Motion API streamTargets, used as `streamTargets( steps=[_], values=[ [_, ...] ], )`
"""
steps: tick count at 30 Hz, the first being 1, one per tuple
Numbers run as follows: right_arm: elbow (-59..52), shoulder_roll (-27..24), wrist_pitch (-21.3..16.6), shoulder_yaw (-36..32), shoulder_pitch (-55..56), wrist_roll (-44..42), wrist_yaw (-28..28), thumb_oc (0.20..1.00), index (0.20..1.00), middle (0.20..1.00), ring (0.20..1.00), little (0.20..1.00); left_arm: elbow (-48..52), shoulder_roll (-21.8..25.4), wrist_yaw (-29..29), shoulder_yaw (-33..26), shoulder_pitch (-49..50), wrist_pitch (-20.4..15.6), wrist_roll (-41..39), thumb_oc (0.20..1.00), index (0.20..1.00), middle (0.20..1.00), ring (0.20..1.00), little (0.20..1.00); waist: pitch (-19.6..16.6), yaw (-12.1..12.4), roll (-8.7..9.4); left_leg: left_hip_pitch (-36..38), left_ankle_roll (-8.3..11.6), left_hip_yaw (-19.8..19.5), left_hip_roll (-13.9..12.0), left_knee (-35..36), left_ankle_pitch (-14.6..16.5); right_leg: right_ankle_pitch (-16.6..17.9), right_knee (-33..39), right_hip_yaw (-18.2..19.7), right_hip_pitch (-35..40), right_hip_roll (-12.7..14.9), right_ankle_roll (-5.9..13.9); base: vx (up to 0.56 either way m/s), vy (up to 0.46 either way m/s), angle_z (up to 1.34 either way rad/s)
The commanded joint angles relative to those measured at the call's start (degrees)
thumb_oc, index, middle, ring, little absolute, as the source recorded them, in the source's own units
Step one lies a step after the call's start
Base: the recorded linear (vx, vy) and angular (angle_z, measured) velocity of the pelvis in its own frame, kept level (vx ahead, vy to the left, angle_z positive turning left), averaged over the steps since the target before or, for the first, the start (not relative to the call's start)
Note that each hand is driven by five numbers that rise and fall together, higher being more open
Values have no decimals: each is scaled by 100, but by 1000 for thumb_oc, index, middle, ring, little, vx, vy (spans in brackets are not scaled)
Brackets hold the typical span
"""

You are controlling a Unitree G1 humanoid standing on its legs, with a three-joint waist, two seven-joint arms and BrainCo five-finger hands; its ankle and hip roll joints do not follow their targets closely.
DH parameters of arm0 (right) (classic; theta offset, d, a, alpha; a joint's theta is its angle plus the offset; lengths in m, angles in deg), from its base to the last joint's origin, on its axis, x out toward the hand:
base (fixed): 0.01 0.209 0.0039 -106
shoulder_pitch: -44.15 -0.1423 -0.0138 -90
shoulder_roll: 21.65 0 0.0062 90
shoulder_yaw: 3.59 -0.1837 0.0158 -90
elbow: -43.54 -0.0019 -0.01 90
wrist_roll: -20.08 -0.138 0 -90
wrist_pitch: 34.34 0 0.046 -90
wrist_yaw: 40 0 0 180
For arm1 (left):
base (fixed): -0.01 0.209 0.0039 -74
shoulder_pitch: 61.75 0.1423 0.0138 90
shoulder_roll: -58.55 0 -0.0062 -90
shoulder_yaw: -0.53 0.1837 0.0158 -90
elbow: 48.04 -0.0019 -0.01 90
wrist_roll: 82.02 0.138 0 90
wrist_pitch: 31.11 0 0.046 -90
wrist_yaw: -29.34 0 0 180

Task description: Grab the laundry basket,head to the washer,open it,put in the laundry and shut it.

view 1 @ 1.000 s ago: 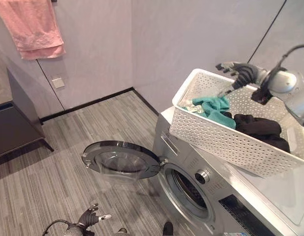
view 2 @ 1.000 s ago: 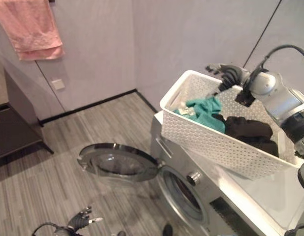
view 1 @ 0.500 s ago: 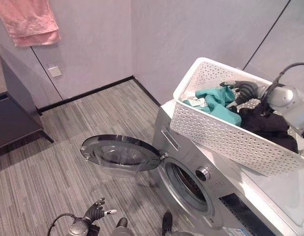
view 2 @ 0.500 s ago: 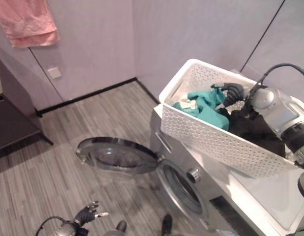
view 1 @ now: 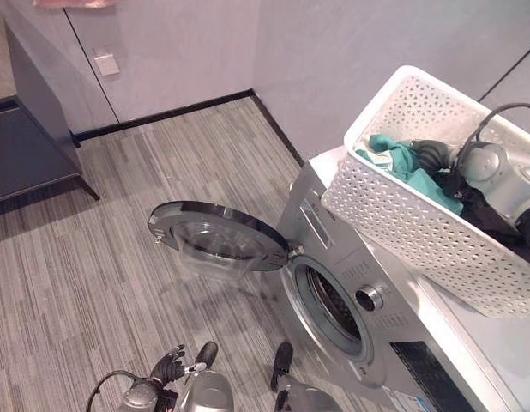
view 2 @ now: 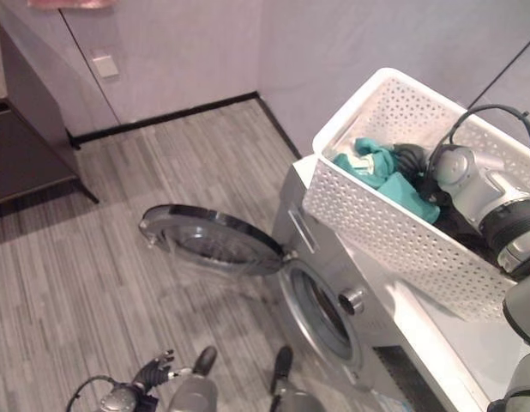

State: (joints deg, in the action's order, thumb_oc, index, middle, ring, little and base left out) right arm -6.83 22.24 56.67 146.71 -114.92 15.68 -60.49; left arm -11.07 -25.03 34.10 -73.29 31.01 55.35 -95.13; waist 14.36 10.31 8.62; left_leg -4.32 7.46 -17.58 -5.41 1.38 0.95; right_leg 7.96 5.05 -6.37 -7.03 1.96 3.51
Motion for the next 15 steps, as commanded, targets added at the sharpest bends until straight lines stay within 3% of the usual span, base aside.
streamTargets(
  steps=[1,5,6,7,15],
  values=[
    [-233,-315,-47,820,67,228,-444,1000,1000,1000,1000,1000,43,200,-55,11,-255,-224,-110,1000,1000,1000,1000,1000,135,126,130,-345,-365,145,133,92,-252,-691,-208,379,123,120,48,-7,-12,13],
    [-316,-389,-64,788,249,248,-485,1000,1000,1000,1000,1000,150,183,-78,29,-298,-248,-160,1000,1000,1000,1000,1000,153,101,108,-332,-367,165,137,141,-265,-692,-198,396,106,117,48,-1,0,5],
    [-374,-411,-74,746,354,227,-502,633,633,633,633,633,186,172,-82,48,-299,-254,-160,1000,1000,1000,1000,1000,149,88,99,-320,-367,178,135,156,-264,-695,-192,403,101,113,47,0,0,0],
    [-478,-427,-76,698,481,195,-554,200,200,200,200,200,261,156,-79,83,-295,-260,-138,1000,1000,1000,1000,1000,127,61,73,-290,-373,192,134,185,-258,-701,-186,411,113,113,47,0,0,0],
    [-602,-546,-118,361,643,89,-406,200,200,200,200,200,381,132,-65,113,-251,-259,-107,1000,1000,1000,1000,1000,-1,-61,0,-118,-395,271,129,272,-205,-728,-160,467,198,131,68,6,5,-1]
  ],
)
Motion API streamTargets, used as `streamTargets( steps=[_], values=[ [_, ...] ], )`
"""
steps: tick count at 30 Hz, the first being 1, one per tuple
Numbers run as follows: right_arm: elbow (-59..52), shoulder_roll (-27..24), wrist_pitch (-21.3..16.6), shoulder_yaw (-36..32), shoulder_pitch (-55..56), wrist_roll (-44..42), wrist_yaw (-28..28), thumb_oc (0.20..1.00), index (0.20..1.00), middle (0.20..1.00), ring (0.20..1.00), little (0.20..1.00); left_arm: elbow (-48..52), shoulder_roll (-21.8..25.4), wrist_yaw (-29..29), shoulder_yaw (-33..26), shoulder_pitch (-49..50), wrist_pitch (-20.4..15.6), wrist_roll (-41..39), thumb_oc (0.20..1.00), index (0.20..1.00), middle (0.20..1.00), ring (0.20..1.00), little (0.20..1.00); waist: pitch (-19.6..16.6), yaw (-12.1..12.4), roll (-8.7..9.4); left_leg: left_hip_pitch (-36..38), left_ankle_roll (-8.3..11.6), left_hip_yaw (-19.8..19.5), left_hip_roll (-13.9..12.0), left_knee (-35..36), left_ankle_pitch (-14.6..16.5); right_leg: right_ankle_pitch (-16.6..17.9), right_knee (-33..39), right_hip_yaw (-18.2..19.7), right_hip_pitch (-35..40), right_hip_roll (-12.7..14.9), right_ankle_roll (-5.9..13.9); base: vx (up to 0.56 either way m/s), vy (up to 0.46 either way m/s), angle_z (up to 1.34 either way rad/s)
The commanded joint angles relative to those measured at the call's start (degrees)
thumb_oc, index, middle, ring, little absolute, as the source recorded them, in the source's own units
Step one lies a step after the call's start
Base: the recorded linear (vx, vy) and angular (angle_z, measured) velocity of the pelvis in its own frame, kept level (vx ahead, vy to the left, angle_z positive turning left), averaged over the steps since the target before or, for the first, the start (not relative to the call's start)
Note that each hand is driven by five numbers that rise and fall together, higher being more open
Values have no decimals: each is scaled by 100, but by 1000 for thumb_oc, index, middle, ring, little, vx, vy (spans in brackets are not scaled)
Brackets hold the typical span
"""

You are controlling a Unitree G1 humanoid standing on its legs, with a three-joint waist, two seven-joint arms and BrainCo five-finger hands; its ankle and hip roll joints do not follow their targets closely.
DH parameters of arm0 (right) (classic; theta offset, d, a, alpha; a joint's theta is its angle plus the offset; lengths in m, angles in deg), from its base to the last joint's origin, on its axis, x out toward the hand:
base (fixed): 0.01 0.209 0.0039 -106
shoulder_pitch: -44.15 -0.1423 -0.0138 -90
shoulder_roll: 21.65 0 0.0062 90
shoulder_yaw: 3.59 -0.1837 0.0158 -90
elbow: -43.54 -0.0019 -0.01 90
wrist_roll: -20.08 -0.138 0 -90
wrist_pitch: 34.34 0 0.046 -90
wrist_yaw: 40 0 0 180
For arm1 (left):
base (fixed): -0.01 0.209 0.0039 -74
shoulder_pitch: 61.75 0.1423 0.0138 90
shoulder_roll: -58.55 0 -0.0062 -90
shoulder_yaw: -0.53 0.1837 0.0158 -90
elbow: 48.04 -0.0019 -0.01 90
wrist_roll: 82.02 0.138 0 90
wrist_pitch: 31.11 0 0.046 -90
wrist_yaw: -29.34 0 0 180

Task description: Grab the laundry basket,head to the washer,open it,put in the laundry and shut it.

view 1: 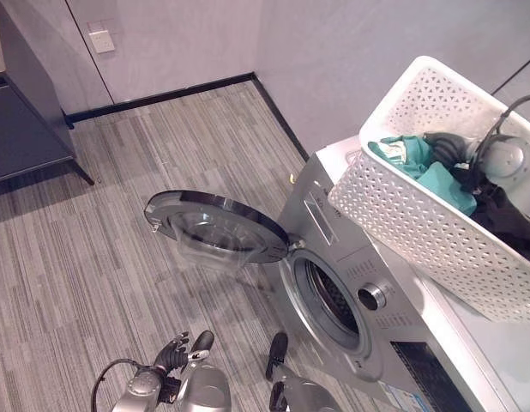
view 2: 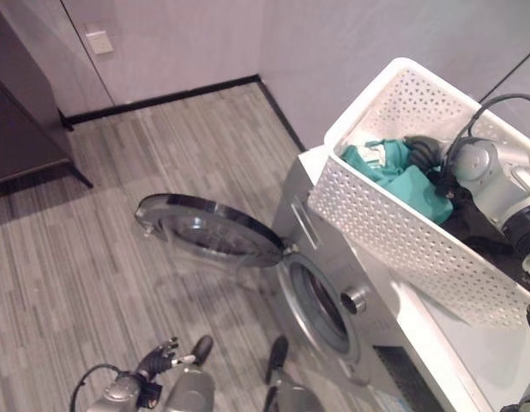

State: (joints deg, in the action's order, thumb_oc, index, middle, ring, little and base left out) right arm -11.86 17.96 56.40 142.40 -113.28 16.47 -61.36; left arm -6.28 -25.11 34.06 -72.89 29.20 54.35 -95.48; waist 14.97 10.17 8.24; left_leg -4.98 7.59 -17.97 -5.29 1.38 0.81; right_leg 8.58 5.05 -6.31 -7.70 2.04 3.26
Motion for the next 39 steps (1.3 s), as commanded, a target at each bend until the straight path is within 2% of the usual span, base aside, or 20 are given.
streamTargets(
  steps=[1,2,3,4,6,12,13,15,19,21,24,25,26,27,29,32,39],
  values=[
    [-77,-124,-98,688,476,22,-234,200,200,200,200,200,-123,141,-72,49,-63,-155,-48,1000,1000,1000,1000,1000,-96,-69,29,-15,-414,329,117,282,-177,-788,-155,478,286,126,97,33,31,-2],
    [3,-127,-127,468,402,-21,4,200,200,200,200,200,-199,130,-114,24,-72,-160,-33,1000,1000,1000,1000,1000,-171,-113,1,37,-425,363,121,289,-151,-792,-152,506,313,141,107,33,31,-3],
    [2,-128,-127,461,408,-20,5,200,200,200,200,200,-201,132,-114,26,-73,-161,-33,1000,1000,1000,1000,1000,-168,-109,3,41,-426,365,120,289,-150,-792,-152,507,316,141,107,45,40,-7],
    [29,-166,-164,116,395,-151,289,200,200,200,200,200,-260,97,-155,-11,-62,-166,-32,1000,1000,1000,1000,1000,-260,-172,-20,104,-436,404,128,298,-118,-797,-138,534,363,153,114,28,19,-14],
    [49,-198,-173,-26,377,-197,396,200,200,200,200,200,-251,99,-158,-23,-51,-168,-36,1000,1000,1000,1000,1000,-300,-190,-25,142,-440,423,130,300,-100,-799,-131,549,394,158,120,29,15,-14],
    [313,-540,-319,-1141,-8,-801,1288,200,200,200,200,200,-483,38,-195,-118,-17,-211,29,1000,1000,1000,1000,1000,-613,-374,-92,377,-468,539,131,301,49,-847,-108,630,582,192,134,40,20,-4],
    [305,-544,-317,-1161,12,-800,1289,200,200,200,200,200,-485,43,-195,-114,-20,-212,29,1000,1000,1000,1000,1000,-606,-367,-89,385,-468,541,131,301,51,-848,-107,631,590,191,133,66,8,-8],
    [488,-640,-421,-1725,-417,-1165,1875,200,200,200,200,200,-685,13,-216,-127,-30,-215,110,1000,1000,1000,1000,1000,-794,-453,-116,526,-483,575,134,300,142,-907,-145,660,698,201,127,69,8,-16],
    [656,-472,-445,-1841,-1023,-1268,2305,200,200,200,200,200,-933,-32,-306,-147,-90,-210,141,1000,1000,1000,1000,1000,-902,-493,-135,638,-503,605,141,298,198,-939,-177,710,776,196,115,48,9,-8],
    [777,-341,-416,-1803,-1583,-1097,2715,200,200,200,200,200,-991,-71,-411,-146,-144,-204,162,1000,1000,1000,1000,1000,-1006,-523,-153,724,-519,633,149,298,244,-961,-196,748,842,193,107,42,13,-6],
    [776,-284,-340,-1810,-1889,-850,2976,200,200,200,200,200,-905,-91,-472,-141,-133,-204,181,1000,1000,1000,1000,1000,-1065,-540,-179,775,-532,638,154,302,275,-970,-178,768,894,192,105,44,7,-14],
    [664,-305,-282,-1828,-1997,-598,3153,200,200,200,200,200,-813,-92,-496,-138,-136,-188,186,1000,1000,1000,1000,1000,-1097,-543,-192,792,-541,638,159,301,289,-976,-174,770,917,192,106,33,6,-9],
    [490,-346,-179,-1898,-2148,1,3502,200,200,200,200,200,-609,-82,-531,-116,-146,-189,197,1000,1000,1000,1000,1000,-1137,-548,-223,811,-559,629,171,295,308,-986,-172,782,942,196,103,32,6,0],
    [474,-345,-168,-1919,-2127,12,3507,200,200,200,200,200,-600,-78,-532,-118,-141,-182,198,1000,1000,1000,1000,1000,-1135,-549,-222,815,-559,628,170,293,311,-987,-173,780,946,194,102,0,0,0],
    [418,-356,-60,-2094,-2210,406,3889,200,200,200,200,200,-283,-34,-585,-2,-197,-214,240,1000,1000,1000,1000,1000,-1164,-550,-234,799,-578,610,208,258,299,-962,-189,786,942,221,107,0,0,0],
    [312,-403,55,-2195,-2198,776,4112,200,200,200,200,200,18,-21,-638,71,-248,-233,230,1000,1000,1000,1000,1000,-1195,-573,-263,813,-602,616,233,249,323,-949,-187,804,960,241,128,-12,4,0],
    [408,-522,67,-2452,-2092,807,4469,200,200,200,200,200,203,-32,-659,227,-329,-271,353,1000,1000,1000,1000,1000,-1258,-637,-301,886,-641,677,269,245,381,-937,-190,872,990,270,167,0,0,0]
  ],
)
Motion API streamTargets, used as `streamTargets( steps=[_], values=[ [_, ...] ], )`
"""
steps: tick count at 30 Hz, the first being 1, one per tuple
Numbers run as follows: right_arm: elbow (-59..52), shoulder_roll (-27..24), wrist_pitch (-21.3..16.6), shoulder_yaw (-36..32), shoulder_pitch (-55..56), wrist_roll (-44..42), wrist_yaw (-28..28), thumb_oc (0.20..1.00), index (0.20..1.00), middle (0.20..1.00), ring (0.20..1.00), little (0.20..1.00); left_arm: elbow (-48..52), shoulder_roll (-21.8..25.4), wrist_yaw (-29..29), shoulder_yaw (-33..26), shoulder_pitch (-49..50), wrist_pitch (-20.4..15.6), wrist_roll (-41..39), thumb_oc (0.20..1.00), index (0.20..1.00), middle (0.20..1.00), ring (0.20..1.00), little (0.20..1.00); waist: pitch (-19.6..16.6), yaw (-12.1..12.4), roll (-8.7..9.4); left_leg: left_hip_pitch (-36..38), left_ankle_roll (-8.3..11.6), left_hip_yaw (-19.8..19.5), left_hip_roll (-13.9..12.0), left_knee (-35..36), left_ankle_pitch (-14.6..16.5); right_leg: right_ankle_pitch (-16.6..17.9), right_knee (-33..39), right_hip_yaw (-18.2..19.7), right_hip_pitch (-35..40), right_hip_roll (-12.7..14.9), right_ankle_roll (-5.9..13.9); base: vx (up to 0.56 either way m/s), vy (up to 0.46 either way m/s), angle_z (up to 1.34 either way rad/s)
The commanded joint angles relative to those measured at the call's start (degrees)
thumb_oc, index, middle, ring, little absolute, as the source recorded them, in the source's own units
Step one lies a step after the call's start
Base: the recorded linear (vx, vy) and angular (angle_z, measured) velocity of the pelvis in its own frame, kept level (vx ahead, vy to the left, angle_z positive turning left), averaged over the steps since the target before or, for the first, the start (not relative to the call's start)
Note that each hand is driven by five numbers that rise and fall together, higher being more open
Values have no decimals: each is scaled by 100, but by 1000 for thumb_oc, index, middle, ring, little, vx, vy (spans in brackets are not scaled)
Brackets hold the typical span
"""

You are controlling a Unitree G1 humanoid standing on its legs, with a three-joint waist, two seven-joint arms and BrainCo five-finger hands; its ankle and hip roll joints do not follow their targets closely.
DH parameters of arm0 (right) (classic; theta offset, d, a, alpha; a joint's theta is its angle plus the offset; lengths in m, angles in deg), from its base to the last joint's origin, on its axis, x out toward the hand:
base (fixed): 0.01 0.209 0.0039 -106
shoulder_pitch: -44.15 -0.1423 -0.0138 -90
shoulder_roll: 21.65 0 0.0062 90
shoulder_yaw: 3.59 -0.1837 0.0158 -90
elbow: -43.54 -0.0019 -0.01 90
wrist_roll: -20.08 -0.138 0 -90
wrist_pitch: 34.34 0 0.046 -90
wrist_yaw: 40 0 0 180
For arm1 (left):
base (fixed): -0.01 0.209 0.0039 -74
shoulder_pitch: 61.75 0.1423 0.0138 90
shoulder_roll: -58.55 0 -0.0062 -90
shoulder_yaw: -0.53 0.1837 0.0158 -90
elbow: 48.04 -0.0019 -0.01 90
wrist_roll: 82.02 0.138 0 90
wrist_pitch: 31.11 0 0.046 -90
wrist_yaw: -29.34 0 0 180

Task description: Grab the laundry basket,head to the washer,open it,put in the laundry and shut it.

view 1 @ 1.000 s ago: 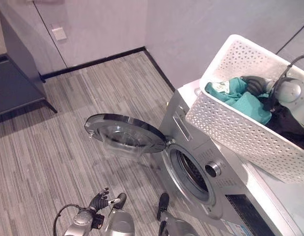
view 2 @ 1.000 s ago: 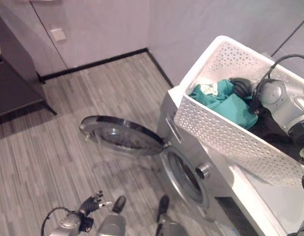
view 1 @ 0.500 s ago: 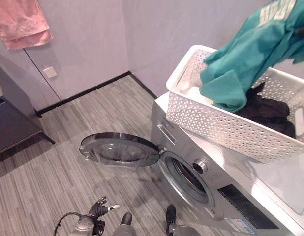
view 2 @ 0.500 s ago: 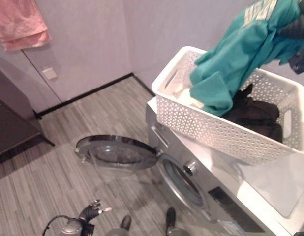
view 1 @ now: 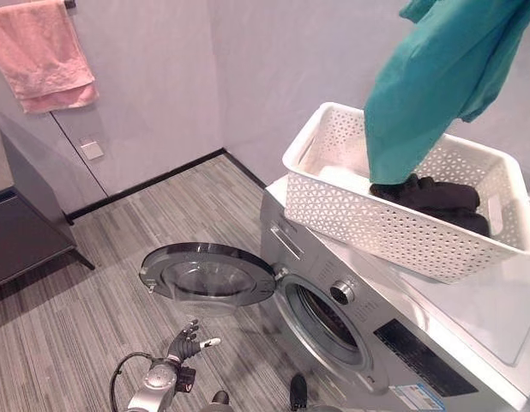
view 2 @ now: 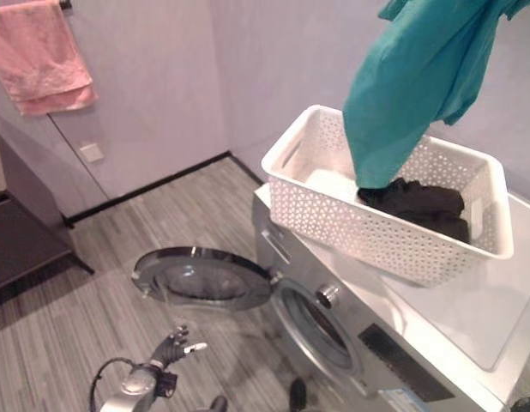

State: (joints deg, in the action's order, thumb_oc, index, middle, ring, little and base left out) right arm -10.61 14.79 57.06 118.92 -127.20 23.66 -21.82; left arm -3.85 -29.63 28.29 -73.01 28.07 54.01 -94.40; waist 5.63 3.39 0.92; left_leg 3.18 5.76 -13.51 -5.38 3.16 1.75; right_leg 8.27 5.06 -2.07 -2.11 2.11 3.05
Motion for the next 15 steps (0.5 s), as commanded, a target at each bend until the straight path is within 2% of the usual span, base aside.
streamTargets(
  steps=[1,4,10,11,15],
  values=[
    [363,-253,15,-127,-738,38,602,200,200,200,200,200,-46,407,-98,291,-249,-253,241,1000,1000,1000,1000,1000,-344,9,422,93,-470,264,288,58,307,-898,-202,472,439,274,200,1,22,-3],
    [521,-336,-12,-81,-885,-76,697,200,200,200,200,200,-76,404,-119,316,-290,-267,215,1000,1000,1000,1000,1000,-364,-17,429,112,-480,297,300,43,329,-881,-198,506,440,286,214,-4,23,-7],
    [762,-803,-43,496,-1541,-278,805,200,200,200,200,200,-14,409,-143,328,-318,-297,169,1000,1000,1000,1000,1000,-431,-128,416,183,-497,442,327,70,364,-809,-172,623,416,323,278,-11,32,-17],
    [649,-889,-119,394,-1427,-466,849,200,200,200,200,200,-74,349,-170,304,-355,-306,162,1000,1000,1000,1000,1000,-433,-205,381,207,-517,507,335,91,370,-775,-180,684,388,336,303,-32,46,-27],
    [339,-999,-104,34,-988,-353,917,200,200,200,200,200,-120,269,-198,220,-320,-319,106,1000,1000,1000,1000,1000,-448,-278,330,269,-555,632,350,133,398,-732,-189,801,338,337,342,-21,41,-24]
  ],
)
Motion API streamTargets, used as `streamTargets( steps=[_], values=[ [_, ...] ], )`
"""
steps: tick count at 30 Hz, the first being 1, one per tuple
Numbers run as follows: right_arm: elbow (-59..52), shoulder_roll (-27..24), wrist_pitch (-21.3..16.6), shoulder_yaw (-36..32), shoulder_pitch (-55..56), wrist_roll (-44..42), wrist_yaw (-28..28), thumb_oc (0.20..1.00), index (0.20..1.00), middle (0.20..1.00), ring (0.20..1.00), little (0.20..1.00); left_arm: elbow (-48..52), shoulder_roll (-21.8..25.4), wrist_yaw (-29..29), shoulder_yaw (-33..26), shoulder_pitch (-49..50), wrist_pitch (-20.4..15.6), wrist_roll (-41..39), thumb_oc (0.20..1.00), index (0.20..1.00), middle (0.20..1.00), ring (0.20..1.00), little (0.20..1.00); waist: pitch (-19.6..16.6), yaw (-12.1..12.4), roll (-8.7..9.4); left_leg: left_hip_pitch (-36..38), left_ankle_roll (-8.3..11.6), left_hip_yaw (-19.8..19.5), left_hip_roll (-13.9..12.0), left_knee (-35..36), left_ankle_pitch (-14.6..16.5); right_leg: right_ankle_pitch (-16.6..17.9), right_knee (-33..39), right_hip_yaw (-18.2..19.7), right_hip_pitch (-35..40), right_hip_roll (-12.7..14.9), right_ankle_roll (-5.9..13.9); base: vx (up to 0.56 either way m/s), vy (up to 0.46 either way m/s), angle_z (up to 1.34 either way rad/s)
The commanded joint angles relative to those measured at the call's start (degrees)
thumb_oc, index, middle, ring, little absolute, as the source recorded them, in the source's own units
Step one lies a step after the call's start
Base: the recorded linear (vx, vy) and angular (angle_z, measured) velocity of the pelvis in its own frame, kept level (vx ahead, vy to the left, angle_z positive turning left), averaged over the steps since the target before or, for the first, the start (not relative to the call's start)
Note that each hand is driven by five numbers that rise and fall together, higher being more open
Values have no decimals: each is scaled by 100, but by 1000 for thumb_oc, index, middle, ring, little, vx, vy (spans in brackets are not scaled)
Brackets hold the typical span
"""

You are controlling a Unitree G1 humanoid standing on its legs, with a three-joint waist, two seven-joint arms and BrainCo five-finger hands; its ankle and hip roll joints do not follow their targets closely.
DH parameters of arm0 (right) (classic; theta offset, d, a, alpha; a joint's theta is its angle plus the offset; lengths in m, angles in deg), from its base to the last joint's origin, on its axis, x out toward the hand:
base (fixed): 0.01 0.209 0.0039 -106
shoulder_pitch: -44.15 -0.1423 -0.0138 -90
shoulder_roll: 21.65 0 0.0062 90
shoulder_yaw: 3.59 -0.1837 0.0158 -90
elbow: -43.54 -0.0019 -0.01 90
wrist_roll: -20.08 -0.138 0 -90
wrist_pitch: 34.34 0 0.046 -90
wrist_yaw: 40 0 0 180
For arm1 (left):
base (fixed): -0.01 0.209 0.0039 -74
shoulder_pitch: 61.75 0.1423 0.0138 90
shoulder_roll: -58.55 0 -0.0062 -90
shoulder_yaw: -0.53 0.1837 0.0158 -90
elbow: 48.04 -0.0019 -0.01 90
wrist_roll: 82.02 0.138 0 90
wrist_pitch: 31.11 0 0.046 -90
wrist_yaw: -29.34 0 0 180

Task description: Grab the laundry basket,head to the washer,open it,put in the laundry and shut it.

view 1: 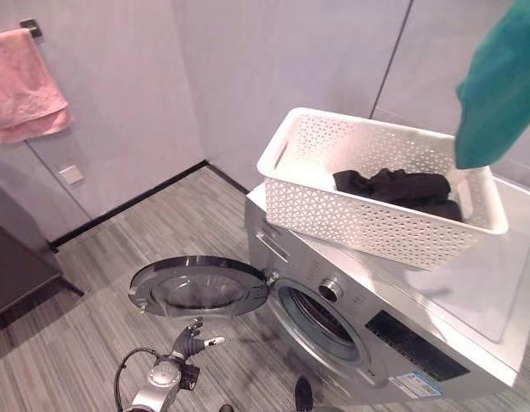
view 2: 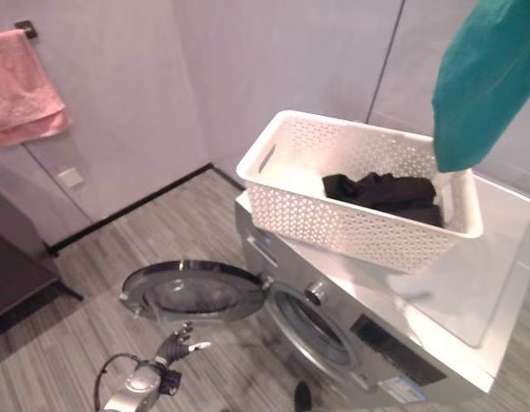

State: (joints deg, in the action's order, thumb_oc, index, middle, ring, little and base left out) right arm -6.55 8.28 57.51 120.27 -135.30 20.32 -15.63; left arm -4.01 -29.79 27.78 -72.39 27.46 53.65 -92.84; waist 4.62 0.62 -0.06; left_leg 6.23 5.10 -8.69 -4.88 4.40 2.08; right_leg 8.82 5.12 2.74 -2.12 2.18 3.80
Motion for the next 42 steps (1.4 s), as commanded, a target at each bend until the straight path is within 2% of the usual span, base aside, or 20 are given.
streamTargets(
  steps=[1,5,6,8,9,11,12,13,14,16,18,20,22,23,24,26,27,29,39,42],
  values=[
    [-153,-386,-162,-315,60,-35,303,200,200,200,200,200,-151,268,-162,134,-262,-284,-77,1000,1000,1000,1000,1000,-345,-26,435,-23,-500,203,305,10,379,-772,-208,374,311,331,279,-25,34,-28],
    [-470,-453,-237,-941,840,-208,263,200,200,200,200,200,-201,164,-175,14,-224,-302,-162,1000,1000,1000,1000,1000,-334,-164,368,21,-554,387,339,12,417,-705,-243,558,210,318,319,-35,43,-28],
    [-807,-417,-248,-1649,1697,-175,239,200,200,200,200,200,22,144,-152,-45,-171,-332,-173,1000,1000,1000,1000,1000,-321,-229,308,38,-580,477,355,14,437,-680,-264,663,157,309,334,-37,31,-42],
    [-1035,-420,-240,-2129,2237,-107,240,200,200,200,200,200,214,228,-134,-18,-149,-345,-116,1000,1000,1000,1000,1000,-325,-232,336,48,-587,516,357,21,442,-677,-275,689,141,303,339,-27,21,-42],
    [-1364,-440,-240,-2576,2831,-2,186,200,200,200,200,200,1104,391,37,69,-93,-390,-108,1000,1000,1000,1000,1000,-312,-288,270,54,-610,557,370,27,451,-673,-286,705,116,309,348,-24,17,-35],
    [-1556,-452,-218,-2875,3177,53,153,200,200,200,200,200,1746,579,191,132,15,-367,-220,1000,1000,1000,1000,1000,-307,-292,271,54,-626,570,372,27,454,-668,-293,710,100,309,355,-27,28,-19],
    [-1685,-485,-149,-2999,3406,227,28,200,200,200,200,200,3041,972,521,166,167,-307,-421,1000,1000,1000,1000,1000,-279,-304,200,52,-663,584,394,30,471,-641,-291,743,73,309,370,-27,34,1],
    [-1694,-471,-146,-3032,3442,231,24,200,200,200,200,200,3104,1002,530,146,206,-266,-431,1000,1000,1000,1000,1000,-284,-299,212,57,-664,593,392,30,474,-639,-290,752,74,306,371,-27,37,-1],
    [-1736,-431,-63,-3090,3595,376,-99,200,200,200,200,200,4048,1309,705,-72,443,-157,-681,1000,1000,1000,1000,1000,-265,-286,148,75,-697,633,408,29,483,-589,-292,798,56,299,392,-10,14,-3],
    [-1823,-246,-20,-3248,3872,418,-153,200,200,200,200,200,4968,1567,726,-478,604,-141,-799,1000,1000,1000,1000,1000,-261,-282,83,96,-707,686,407,32,485,-558,-284,848,46,290,403,-16,14,-10],
    [-1865,-211,-11,-3360,3990,428,-156,200,200,200,200,200,5037,1610,731,-511,657,-99,-806,1000,1000,1000,1000,1000,-267,-278,114,104,-706,695,404,32,488,-555,-283,858,49,286,403,-5,-3,-22],
    [-2231,62,12,-3819,4634,585,-164,200,200,200,200,200,5872,1829,809,-830,564,-125,-1076,1000,1000,1000,1000,1000,-266,-287,80,128,-695,694,393,22,478,-579,-275,831,99,299,395,2,-34,-10],
    [-2739,278,30,-4233,5158,781,-221,200,200,200,200,200,6142,1956,820,-795,289,-117,-1367,1000,1000,1000,1000,1000,-263,-312,102,134,-684,665,383,-30,495,-616,-278,777,153,311,382,5,-40,2],
    [-3061,484,27,-4305,5329,926,-246,200,200,200,200,200,6139,1935,810,-468,-131,-44,-1650,1000,1000,1000,1000,1000,-275,-341,106,142,-677,652,384,-85,515,-637,-296,766,183,321,374,0,-23,6],
    [-3061,484,27,-4305,5329,926,-246,200,200,200,200,200,6139,1935,810,-468,-131,-44,-1650,1000,1000,1000,1000,1000,-275,-341,106,142,-677,652,384,-85,515,-637,-296,766,183,321,374,-9,-37,6],
    [-3385,720,36,-4208,5219,1070,-302,200,200,200,200,200,5840,1627,787,268,-1086,9,-1609,1000,1000,1000,1000,1000,-275,-417,100,152,-670,662,381,-140,549,-677,-333,772,205,328,359,-13,-28,5],
    [-3383,714,36,-4208,5215,1069,-302,200,200,200,200,200,5831,1622,787,273,-1096,4,-1608,1000,1000,1000,1000,1000,-270,-413,97,153,-670,663,381,-141,550,-677,-335,773,205,327,359,-9,-31,5],
    [-3432,905,6,-3777,4733,1033,-267,200,200,200,200,200,5417,1333,643,878,-2004,16,-1741,1000,1000,1000,1000,1000,-311,-501,75,183,-651,705,378,-129,553,-690,-380,766,215,324,344,-6,-15,-3],
    [-2997,1126,27,-1945,2294,997,-141,200,200,200,200,200,4123,708,-24,1386,-4004,-212,-1820,1000,1000,1000,1000,1000,-401,-532,7,186,-583,757,347,-191,545,-667,-340,722,271,313,294,-9,-28,-2],
    [-2949,1193,17,-1704,2004,945,-132,200,200,200,200,200,3943,624,-94,1450,-4225,-217,-1950,1000,1000,1000,1000,1000,-403,-531,-8,181,-568,759,341,-204,535,-668,-333,694,291,317,284,-3,-12,0]
  ],
)
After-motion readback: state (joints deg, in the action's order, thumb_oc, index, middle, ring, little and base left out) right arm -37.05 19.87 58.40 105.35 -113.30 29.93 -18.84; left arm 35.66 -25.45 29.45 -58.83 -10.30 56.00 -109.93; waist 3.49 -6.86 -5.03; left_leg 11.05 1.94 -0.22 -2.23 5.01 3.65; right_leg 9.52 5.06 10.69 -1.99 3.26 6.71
